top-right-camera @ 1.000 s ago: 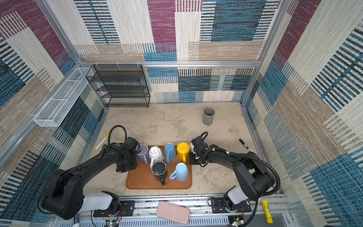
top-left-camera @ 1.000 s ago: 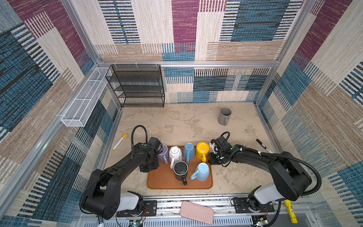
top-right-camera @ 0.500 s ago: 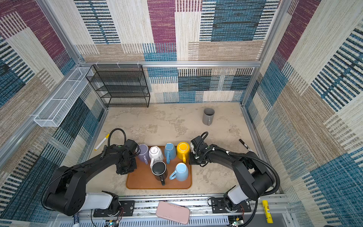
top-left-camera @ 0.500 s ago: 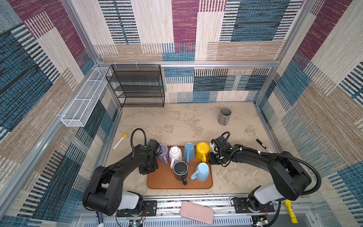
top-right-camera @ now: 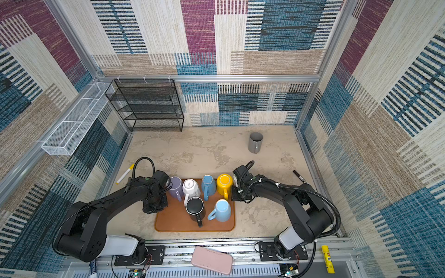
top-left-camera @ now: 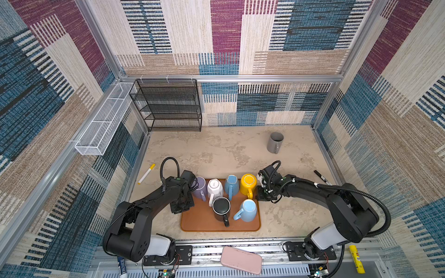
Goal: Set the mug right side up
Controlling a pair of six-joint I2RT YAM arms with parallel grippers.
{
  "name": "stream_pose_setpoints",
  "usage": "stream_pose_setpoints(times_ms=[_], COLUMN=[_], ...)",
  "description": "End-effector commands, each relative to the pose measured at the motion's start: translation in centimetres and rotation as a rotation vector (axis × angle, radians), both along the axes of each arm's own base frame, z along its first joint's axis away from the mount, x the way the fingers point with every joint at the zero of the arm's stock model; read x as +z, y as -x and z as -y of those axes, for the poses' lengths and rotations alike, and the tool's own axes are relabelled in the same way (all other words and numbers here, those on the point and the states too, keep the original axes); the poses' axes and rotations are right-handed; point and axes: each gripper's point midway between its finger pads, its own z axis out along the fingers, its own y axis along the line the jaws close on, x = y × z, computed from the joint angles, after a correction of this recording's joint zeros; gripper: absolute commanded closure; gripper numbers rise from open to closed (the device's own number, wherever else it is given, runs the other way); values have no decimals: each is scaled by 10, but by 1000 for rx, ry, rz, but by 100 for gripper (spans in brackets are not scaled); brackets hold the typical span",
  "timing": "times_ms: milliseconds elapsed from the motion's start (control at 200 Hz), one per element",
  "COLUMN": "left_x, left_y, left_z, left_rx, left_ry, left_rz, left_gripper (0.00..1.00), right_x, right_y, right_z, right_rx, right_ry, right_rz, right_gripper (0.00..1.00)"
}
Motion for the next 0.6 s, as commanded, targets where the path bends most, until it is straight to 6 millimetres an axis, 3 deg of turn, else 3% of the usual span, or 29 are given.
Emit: stream_pose_setpoints(times_ms=[0,180,596], left_x=[5,7,9], left_y=[-27,-40,-85], left_z=[39,57,91], left_rx=[3,-20,-80], left_ry=[180,207,266], left_rz=[84,108,160], left_gripper=[87,87,90], right_x=[1,8,9], right_y=[-13,-28,-66], right_z=[-3,0,34], right_rx=[18,-1,-68], right_ry=[9,12,48], right_rz=[52,76,122], right_gripper=[100,100,100])
